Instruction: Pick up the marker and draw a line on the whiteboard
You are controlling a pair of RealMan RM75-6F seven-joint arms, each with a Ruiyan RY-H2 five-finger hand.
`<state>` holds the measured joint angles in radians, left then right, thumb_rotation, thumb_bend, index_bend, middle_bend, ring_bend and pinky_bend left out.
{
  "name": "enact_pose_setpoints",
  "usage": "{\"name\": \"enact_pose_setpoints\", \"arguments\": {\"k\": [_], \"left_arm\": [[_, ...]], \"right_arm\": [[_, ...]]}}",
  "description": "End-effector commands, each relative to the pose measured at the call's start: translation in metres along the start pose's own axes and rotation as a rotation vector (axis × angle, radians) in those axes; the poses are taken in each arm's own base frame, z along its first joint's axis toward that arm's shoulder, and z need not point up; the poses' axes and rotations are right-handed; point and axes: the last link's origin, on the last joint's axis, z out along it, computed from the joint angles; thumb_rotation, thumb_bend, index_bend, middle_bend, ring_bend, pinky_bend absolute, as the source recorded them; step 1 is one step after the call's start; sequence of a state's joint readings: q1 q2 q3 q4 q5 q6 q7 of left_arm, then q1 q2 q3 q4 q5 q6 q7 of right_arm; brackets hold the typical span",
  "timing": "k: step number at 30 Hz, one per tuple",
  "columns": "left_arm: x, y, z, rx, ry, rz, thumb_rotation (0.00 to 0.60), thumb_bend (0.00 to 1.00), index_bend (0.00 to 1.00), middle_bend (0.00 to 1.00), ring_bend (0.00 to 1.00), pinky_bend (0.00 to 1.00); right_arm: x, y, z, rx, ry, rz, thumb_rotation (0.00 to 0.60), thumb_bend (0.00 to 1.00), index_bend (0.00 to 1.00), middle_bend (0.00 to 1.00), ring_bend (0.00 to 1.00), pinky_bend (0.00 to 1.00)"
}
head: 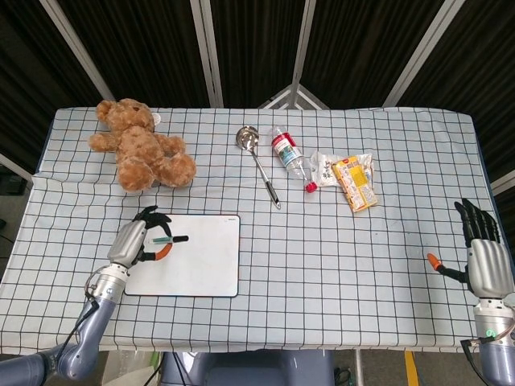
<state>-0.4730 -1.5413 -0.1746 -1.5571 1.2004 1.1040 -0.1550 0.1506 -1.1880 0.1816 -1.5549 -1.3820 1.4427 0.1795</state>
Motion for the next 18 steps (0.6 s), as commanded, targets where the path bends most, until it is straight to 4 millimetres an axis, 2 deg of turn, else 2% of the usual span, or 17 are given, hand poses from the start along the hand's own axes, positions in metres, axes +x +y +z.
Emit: {"name": "enact_pose_setpoints", "arguments": {"k": [1,6,18], "left_arm": [[-0.013,0.018,0.006,-0.050,-0.028,-0.261,0.600,0.56,0.74,0.31,0.10,0.18],[-0.021,0.020,0.011,-0.052,-0.060,-0.342,0.600,0.54,0.75,0.31,0.10,0.19],[-0.036,0.021,0.016,-0.046,-0.085,-0.380,0.600,0.53,0.75,0.31,0.10,0.19]], "right_arm": [[0.000,0.000,0.000,-0.004,-0.001,0.005,0.600,0.21,0.00,0.00,0.00,0.00],[0.000,0.000,0.001,-0.006,-0.005,0.009,0.600,0.21,0.00,0.00,0.00,0.00],[0.000,0.000,0.001,-0.008,-0.010,0.013,0.600,0.21,0.00,0.00,0.00,0.00]]}}
